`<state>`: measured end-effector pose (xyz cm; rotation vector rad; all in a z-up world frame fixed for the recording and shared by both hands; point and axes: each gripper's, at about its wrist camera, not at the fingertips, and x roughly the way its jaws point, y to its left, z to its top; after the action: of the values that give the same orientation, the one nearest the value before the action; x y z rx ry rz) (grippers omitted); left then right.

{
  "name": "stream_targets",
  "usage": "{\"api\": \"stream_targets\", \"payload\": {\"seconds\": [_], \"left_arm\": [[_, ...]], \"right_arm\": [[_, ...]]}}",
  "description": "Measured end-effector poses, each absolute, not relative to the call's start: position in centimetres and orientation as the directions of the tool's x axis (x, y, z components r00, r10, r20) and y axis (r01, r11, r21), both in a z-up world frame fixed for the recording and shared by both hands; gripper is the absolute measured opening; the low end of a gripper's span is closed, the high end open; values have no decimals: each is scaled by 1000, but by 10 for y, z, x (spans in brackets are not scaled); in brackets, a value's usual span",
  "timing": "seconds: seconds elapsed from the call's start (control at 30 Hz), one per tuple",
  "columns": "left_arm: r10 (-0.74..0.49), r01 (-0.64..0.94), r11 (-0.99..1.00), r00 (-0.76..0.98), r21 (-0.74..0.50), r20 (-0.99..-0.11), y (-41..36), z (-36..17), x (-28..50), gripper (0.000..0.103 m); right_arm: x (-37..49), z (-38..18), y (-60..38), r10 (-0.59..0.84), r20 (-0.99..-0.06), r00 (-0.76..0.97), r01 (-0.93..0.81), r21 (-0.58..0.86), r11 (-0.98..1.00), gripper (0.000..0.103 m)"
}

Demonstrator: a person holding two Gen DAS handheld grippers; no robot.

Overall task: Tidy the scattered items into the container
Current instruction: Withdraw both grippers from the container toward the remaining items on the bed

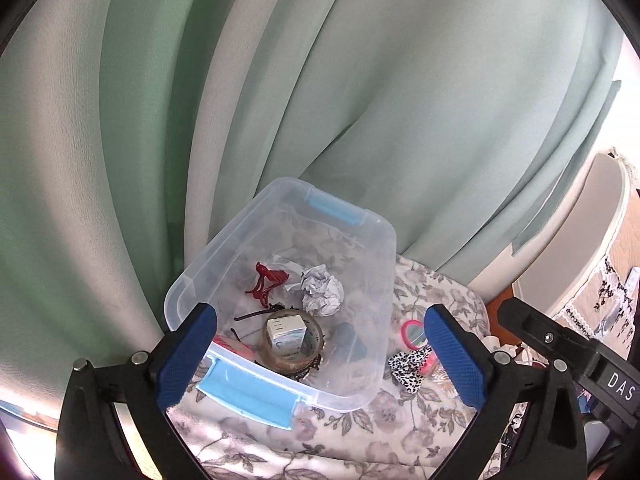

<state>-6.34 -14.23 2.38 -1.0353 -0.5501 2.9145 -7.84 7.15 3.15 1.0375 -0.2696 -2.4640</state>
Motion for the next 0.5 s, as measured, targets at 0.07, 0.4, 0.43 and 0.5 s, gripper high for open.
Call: {"api": "stream_targets", "payload": {"seconds": [0.07, 0.4, 0.43, 0.5], "left_arm": [[120, 97, -942, -798, -322, -591, -135, 32, -58, 103], [109, 37, -964, -849, -265, -516, -88, 64, -32, 103], [115, 31, -963, -850, -267, -514, -84, 66, -31, 103], [125, 17, -964, -852, -266, -508, -74, 69, -28, 103]], "right_arm": [[-72, 35, 81, -474, -616, -629, 324, 346, -880, 65], [-38, 51, 135, -446, -558, -700, 289, 350, -891, 67], [-35, 52, 141, -443, -554, -705, 284, 352, -892, 67], [-30, 52, 154, -437, -547, -714, 272, 358, -893, 68]]}}
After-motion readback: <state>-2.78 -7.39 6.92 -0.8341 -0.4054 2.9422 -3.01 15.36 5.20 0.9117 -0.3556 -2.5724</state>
